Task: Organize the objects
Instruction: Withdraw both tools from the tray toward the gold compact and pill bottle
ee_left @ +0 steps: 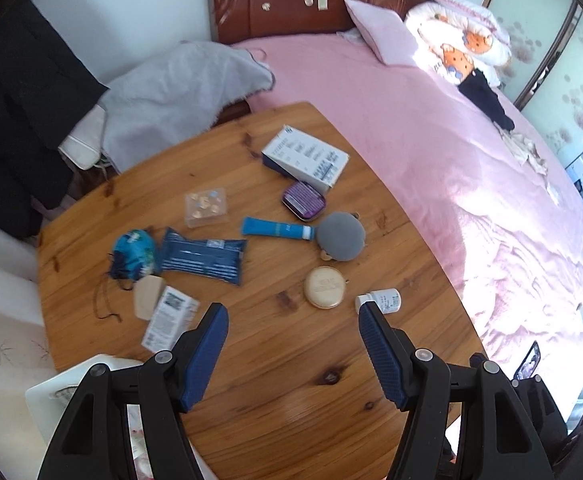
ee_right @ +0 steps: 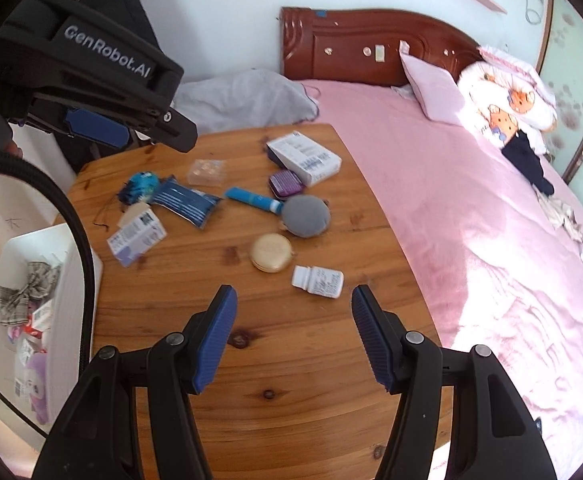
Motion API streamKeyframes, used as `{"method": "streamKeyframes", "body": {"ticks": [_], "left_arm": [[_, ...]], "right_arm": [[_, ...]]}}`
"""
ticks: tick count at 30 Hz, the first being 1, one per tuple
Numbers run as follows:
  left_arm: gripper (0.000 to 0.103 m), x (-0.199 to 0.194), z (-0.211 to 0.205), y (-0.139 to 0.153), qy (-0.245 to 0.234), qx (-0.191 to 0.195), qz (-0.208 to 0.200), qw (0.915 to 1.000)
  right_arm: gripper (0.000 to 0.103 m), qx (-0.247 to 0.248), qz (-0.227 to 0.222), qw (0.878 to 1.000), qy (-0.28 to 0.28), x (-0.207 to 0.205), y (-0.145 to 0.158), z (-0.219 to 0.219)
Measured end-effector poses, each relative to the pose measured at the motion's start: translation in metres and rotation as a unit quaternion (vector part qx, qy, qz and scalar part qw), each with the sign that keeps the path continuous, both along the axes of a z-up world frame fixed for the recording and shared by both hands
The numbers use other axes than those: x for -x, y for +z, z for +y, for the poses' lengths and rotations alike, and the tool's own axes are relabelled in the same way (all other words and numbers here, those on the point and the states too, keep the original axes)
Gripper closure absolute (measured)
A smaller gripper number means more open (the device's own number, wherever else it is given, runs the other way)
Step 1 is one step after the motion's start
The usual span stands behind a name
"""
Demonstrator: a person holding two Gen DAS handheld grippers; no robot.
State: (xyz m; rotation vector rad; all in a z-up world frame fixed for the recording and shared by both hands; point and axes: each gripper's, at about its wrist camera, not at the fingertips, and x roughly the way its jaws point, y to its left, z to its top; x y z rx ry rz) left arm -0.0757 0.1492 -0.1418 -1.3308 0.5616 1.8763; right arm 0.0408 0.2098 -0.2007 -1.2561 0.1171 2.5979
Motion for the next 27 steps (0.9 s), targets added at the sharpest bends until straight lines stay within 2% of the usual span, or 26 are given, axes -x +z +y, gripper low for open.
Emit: {"method": "streamKeyframes", "body": {"ticks": [11,18,27], "left_arm": [[0.034,0.008,0.053,-0.057,-0.006,0.038,-0.033,0.9987],[0.034,0.018,0.074,-0.096,0.007,0.061,-0.065,0.996],[0.034,0.026,0.087,-0.15,0.015,0.089,-0.14,0.9859]], "right_arm": [[0.039,-0.002,-0.026,1.0,-0.006,0.007,-0.039,0.034],[0.039,-0.025,-0.03,0.999,0.019,0.011,-0.063,0.044],[0.039,-0.103,-0.035,0.99,0.09,0.03,-0.095,0.046]]}}
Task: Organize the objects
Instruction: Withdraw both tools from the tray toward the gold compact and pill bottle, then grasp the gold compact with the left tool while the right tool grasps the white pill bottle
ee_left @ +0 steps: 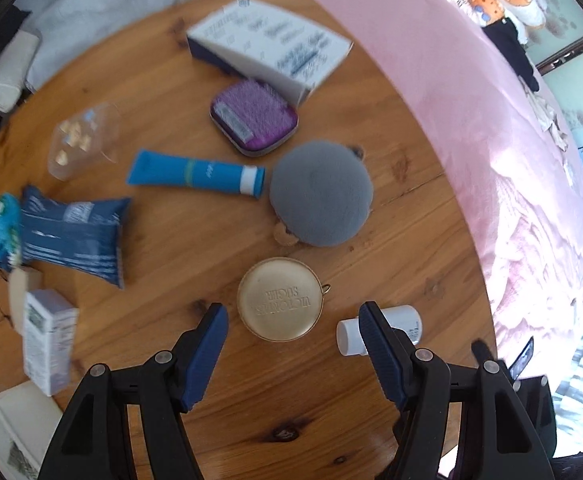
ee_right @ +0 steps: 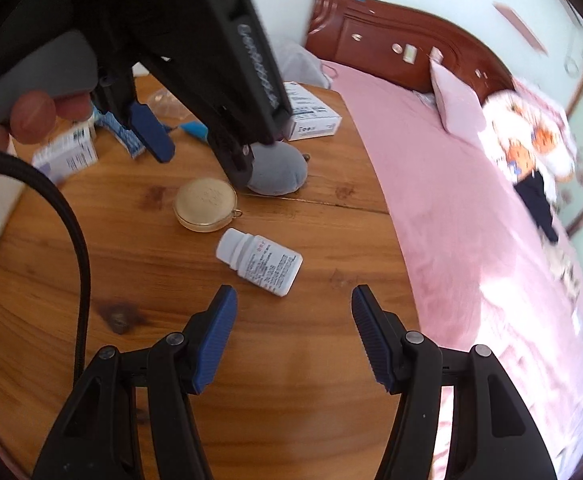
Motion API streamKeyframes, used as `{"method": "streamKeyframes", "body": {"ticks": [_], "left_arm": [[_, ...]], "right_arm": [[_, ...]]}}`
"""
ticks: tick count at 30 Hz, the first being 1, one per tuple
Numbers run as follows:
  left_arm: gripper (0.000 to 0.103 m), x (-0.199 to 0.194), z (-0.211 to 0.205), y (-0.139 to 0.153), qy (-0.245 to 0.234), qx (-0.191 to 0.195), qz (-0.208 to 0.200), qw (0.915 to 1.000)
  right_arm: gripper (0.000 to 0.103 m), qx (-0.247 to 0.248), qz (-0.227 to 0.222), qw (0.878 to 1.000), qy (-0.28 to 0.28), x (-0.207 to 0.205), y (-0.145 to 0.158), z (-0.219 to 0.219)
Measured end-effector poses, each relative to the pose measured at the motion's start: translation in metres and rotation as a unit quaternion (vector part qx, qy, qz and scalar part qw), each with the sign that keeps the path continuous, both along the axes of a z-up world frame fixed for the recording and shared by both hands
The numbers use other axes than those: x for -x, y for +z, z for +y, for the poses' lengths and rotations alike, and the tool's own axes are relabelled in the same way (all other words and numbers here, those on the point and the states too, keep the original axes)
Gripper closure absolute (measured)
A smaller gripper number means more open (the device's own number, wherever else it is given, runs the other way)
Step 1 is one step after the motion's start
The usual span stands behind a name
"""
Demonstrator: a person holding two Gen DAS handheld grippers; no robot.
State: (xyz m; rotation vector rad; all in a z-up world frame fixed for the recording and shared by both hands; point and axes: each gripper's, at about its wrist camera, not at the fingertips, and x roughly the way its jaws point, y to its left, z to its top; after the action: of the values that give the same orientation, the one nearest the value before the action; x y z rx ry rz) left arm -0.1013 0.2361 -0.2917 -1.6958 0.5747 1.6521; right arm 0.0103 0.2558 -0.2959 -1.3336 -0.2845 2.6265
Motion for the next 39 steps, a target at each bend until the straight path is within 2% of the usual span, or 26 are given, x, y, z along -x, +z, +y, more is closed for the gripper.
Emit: {"method": "streamKeyframes", "body": {"ticks": [3,7,12,21,25,30,36,38,39], "left_arm": [[0.034,0.001,0.002,-0.011,0.006,0.007,-0.011,0.9999],[0.034,0.001,0.003,-0.019,0.013,0.012,-0.011,0.9998],[0.03,0.001,0.004,-0.021,0.017,0.013,-0.006,0.9998],[0.03,-0.005,0.001,-0.022,0.016,0.035,0.016,0.9991],[0.03,-0.005,-0.007,-0.022,0.022,0.039,0.022,0.9988],[0.028,-0.004,-0.012,-0.029,0.03,0.049,0.013,0.9983],[0.028,-0.01,-0.015,-0.028,0.021,0.052,0.037,0.9978],[0.031,-0.012,-0.016,-0.027,0.018,0.055,0.043,0.9974],[0.037,-0.014,-0.017,-0.026,0.015,0.057,0.051,0.997]], "right_arm": [[0.039,-0.024,-0.009,0.999,0.031,0.009,-0.012,0.0],[0.039,-0.033,-0.019,0.997,0.064,0.016,-0.025,0.003],[0.039,-0.005,-0.017,0.995,0.097,0.023,-0.03,0.01],[0.041,0.028,-0.028,0.989,0.144,0.037,-0.03,0.017],[0.053,0.05,-0.032,0.987,0.148,0.032,-0.03,0.021],[0.053,0.053,-0.029,0.989,0.136,0.024,-0.03,0.017],[0.054,0.063,-0.032,0.992,0.108,0.017,-0.03,0.013],[0.054,0.067,-0.032,0.992,0.098,0.016,-0.03,0.012],[0.054,0.07,-0.032,0.993,0.092,0.014,-0.03,0.012]]}}
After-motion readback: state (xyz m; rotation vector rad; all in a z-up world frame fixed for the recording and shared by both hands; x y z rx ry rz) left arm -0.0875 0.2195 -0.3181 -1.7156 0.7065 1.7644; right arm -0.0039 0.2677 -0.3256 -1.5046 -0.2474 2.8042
